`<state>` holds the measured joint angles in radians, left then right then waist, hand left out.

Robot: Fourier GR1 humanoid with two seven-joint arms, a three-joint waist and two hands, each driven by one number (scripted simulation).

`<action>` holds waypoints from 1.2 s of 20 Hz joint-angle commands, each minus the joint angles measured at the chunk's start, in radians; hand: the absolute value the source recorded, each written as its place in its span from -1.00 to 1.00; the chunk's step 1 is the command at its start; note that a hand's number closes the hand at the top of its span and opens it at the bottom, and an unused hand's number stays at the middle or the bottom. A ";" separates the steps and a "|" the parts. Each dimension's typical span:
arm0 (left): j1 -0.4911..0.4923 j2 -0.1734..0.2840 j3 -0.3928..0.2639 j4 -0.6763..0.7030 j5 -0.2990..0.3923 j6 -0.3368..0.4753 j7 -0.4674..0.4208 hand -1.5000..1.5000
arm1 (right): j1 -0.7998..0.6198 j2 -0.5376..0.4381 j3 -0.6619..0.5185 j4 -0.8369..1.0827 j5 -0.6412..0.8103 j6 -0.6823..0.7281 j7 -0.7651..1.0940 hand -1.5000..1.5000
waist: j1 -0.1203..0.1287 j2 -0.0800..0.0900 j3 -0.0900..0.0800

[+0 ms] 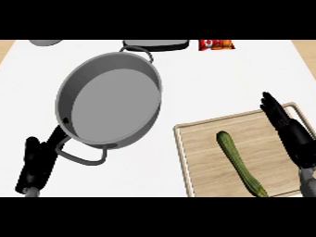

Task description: Pick the squash from the tray and place it in the pot

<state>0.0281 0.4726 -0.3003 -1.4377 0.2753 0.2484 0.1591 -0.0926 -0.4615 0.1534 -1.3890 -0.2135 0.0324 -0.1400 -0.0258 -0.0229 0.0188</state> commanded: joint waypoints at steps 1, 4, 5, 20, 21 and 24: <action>-0.036 0.035 0.049 -0.004 -0.026 -0.016 -0.003 0.00 | 0.027 -0.047 -0.077 -0.041 -0.062 0.044 0.063 1.00 | 0.019 0.021 -0.019; -0.020 0.100 0.114 -0.088 -0.063 0.058 -0.037 0.00 | 0.085 -0.088 -0.112 0.007 -0.090 0.027 0.161 1.00 | 0.022 0.018 -0.019; -0.013 0.113 0.136 -0.078 -0.072 0.073 -0.056 0.00 | 0.150 -0.120 -0.136 -0.011 -0.109 0.031 0.184 1.00 | 0.009 0.016 -0.019; 0.047 0.076 0.166 -0.113 -0.108 0.049 -0.072 0.00 | 0.521 -0.265 -0.180 -0.476 0.291 -0.164 -0.051 -1.00 | 0.017 0.020 -0.020; 0.001 0.065 0.171 -0.057 -0.109 0.040 -0.083 0.00 | 0.482 -0.294 -0.168 -0.503 0.307 -0.144 0.034 -1.00 | 0.016 0.022 -0.021; 0.039 0.061 0.169 -0.084 -0.114 0.030 -0.096 0.00 | 0.425 -0.329 -0.129 -0.603 0.334 -0.096 0.219 -1.00 | 0.027 0.022 -0.021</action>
<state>0.0502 0.5462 -0.1309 -1.5203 0.1769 0.2808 0.0769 0.3445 -0.7372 -0.0026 -1.8580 0.0906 -0.1196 -0.1044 -0.0062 -0.0021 -0.0015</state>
